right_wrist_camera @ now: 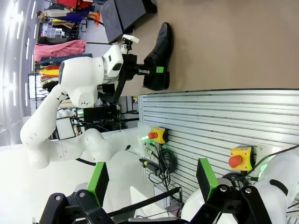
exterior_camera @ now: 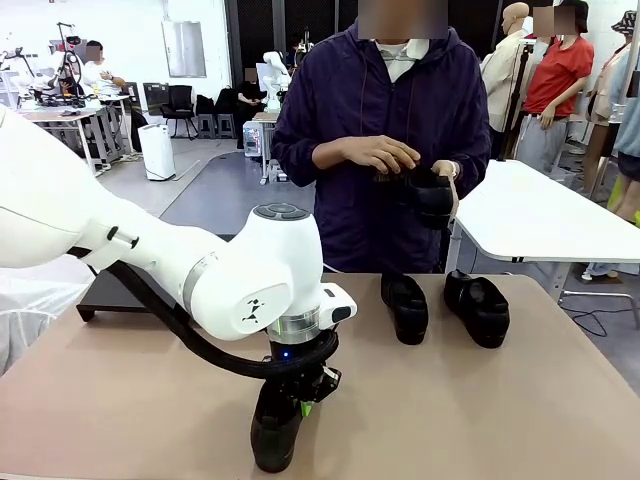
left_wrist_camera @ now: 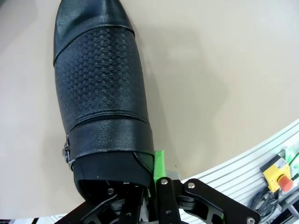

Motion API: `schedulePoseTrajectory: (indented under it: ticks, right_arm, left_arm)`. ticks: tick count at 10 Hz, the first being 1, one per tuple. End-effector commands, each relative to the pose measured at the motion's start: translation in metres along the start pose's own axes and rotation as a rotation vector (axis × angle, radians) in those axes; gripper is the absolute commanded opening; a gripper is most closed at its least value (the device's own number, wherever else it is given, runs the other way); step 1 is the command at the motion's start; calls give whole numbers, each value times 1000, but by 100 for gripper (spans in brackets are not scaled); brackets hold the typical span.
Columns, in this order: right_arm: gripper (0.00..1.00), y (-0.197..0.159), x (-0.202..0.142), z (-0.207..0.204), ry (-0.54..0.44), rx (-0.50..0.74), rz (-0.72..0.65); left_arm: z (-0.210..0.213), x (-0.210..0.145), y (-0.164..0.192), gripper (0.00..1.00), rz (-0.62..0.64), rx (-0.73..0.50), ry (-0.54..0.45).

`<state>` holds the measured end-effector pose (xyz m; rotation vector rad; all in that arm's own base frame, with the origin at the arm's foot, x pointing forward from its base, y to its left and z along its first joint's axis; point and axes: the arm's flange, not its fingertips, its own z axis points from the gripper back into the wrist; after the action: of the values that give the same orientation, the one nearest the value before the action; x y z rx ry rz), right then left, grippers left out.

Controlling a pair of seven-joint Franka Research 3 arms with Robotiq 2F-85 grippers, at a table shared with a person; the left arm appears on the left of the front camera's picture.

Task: Organize the shoes by placing them on the stand.
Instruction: Place the Shoe from the middle of the table onto the Shoes Stand.

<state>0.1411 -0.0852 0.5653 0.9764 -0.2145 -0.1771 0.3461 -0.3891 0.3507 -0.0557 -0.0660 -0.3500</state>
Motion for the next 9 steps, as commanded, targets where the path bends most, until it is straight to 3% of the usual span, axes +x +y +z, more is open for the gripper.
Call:
schedulePoseTrajectory:
  ticks: [1,4,5,7,9]
  right_arm:
    - [100,3,-1,2,-3,16,24]
    - [100,3,-1,2,-3,16,24]
    - [100,3,-1,2,-3,16,24]
    - [100,3,-1,2,-3,16,24]
    - [100,3,-1,2,-3,16,24]
  left_arm:
    - [2,4,0,0,21,14,4]
    - [8,0,3,0,35,11,-11]
    - [27,-7,7,0,51,19,-49]
    - [106,-44,12,0,50,-16,-102]
    - [176,-93,19,0,31,47,-125]
